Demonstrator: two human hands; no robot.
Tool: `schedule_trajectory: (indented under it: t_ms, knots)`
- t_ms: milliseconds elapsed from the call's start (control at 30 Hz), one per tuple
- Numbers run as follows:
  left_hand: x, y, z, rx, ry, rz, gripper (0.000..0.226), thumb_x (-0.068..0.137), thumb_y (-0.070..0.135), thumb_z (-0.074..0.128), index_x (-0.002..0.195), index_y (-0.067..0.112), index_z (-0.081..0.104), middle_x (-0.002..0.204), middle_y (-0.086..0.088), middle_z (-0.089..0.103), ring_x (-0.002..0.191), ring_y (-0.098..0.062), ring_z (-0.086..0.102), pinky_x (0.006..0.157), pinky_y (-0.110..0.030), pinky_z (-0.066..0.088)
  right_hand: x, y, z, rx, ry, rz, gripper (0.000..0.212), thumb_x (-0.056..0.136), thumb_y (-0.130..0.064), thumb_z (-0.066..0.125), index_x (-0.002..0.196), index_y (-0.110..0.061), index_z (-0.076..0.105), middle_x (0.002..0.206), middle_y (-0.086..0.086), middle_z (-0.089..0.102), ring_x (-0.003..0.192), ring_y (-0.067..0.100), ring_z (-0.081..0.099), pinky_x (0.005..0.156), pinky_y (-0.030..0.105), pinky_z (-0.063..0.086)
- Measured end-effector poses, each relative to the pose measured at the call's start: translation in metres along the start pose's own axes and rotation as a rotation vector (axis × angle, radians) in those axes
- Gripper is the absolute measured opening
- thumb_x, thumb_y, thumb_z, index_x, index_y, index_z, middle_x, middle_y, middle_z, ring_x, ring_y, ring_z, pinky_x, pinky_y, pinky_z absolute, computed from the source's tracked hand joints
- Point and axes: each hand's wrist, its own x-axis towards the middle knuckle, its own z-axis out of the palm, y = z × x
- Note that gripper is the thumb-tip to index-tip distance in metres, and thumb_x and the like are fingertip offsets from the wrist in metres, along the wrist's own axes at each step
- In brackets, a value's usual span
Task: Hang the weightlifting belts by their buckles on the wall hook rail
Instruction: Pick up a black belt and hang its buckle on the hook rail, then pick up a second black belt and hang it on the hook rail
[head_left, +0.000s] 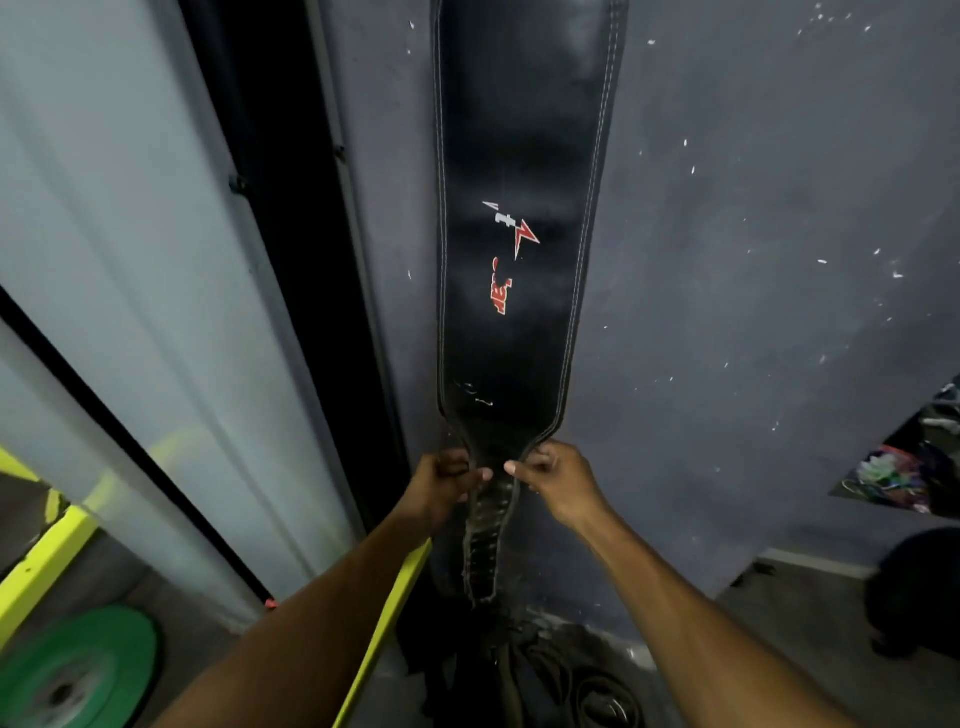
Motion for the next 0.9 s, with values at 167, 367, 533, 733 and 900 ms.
schedule_trajectory:
  t_ms: [167,367,533,733,900]
  knots:
    - [-0.002,-0.007,0.007,0.027,0.009,0.035,0.006,0.087,0.001,0.077,0.088,-0.002,0.072,0.08,-0.008,0.076,0.073,-0.01,0.069,0.071,-0.029,0.056,-0.009,0.01,0.009,0.037,0.059,-0.032,0.026,0.089,-0.013,0.081,0.071,-0.016,0.062,0.066,-0.004,0.063,0.065,0.01,0.056,0.066,0.026,0.046]
    - [-0.025,-0.068,0.005,0.121,0.078,0.032,0.025,0.077,0.019,0.087,0.098,0.012,0.076,0.1,-0.007,0.078,0.09,-0.014,0.07,0.091,-0.036,0.056,-0.041,0.053,0.013,-0.029,-0.056,0.097,0.008,0.09,-0.018,0.08,0.094,-0.02,0.073,0.088,0.0,0.076,0.079,0.015,0.07,0.078,0.024,0.054]
    - [-0.067,-0.093,0.028,0.147,0.122,-0.002,0.025,0.09,-0.009,0.069,0.114,-0.002,0.063,0.106,-0.01,0.071,0.082,0.008,0.068,0.082,-0.013,0.051,-0.071,0.091,-0.001,-0.023,-0.089,0.197,0.011,0.093,-0.018,0.078,0.086,-0.024,0.071,0.09,0.004,0.075,0.068,0.013,0.071,0.059,0.013,0.048]
    - [-0.111,-0.15,0.06,0.153,0.165,-0.152,0.025,0.092,0.004,0.073,0.115,0.004,0.064,0.11,-0.011,0.071,0.1,-0.014,0.064,0.088,-0.015,0.053,-0.117,0.156,-0.016,0.027,-0.069,0.307,0.006,0.093,-0.015,0.077,0.096,-0.012,0.075,0.087,0.005,0.074,0.061,0.012,0.067,0.054,0.01,0.047]
    - [-0.153,-0.201,0.076,0.205,0.162,-0.253,0.024,0.094,0.003,0.069,0.117,-0.003,0.065,0.09,0.0,0.067,0.073,0.011,0.063,0.067,-0.004,0.048,-0.15,0.221,-0.023,0.016,-0.129,0.446,0.016,0.1,-0.011,0.066,0.11,0.0,0.073,0.096,0.012,0.072,0.064,0.01,0.065,0.054,0.013,0.048]
